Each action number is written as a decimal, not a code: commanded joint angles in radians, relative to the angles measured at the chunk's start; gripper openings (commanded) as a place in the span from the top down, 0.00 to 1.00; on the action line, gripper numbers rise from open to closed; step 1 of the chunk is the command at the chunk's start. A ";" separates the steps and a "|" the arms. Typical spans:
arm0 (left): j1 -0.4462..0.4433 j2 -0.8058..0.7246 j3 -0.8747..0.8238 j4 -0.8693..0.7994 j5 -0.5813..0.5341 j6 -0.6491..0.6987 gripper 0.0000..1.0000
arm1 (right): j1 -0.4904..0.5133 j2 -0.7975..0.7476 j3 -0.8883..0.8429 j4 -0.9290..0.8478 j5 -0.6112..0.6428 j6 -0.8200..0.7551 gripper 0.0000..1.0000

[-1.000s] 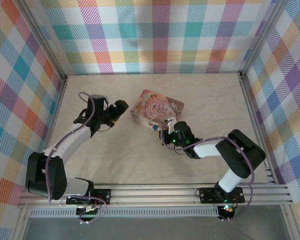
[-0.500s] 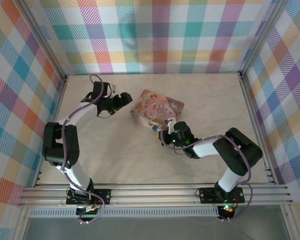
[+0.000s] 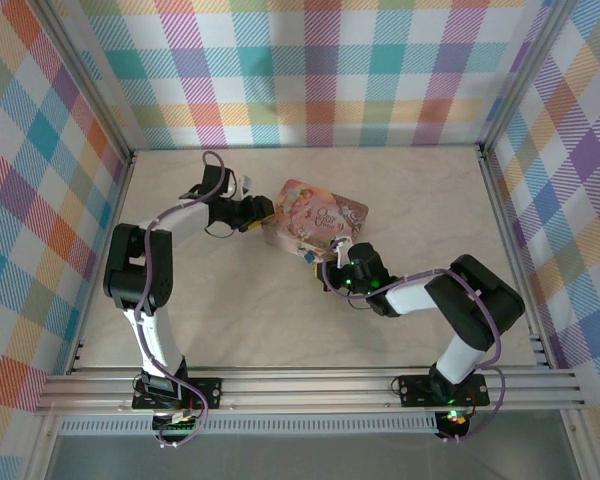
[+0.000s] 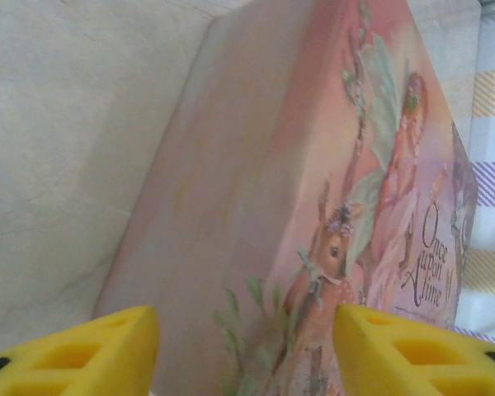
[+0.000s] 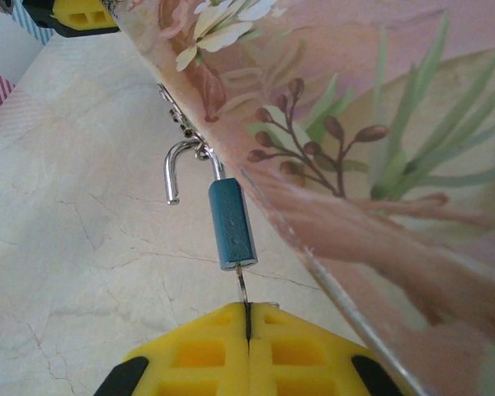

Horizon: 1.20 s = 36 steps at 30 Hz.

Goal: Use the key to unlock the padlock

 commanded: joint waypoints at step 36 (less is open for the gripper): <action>-0.098 -0.374 -0.550 0.219 -0.217 -0.402 0.64 | -0.025 -0.012 -0.038 -0.190 -0.154 0.031 0.90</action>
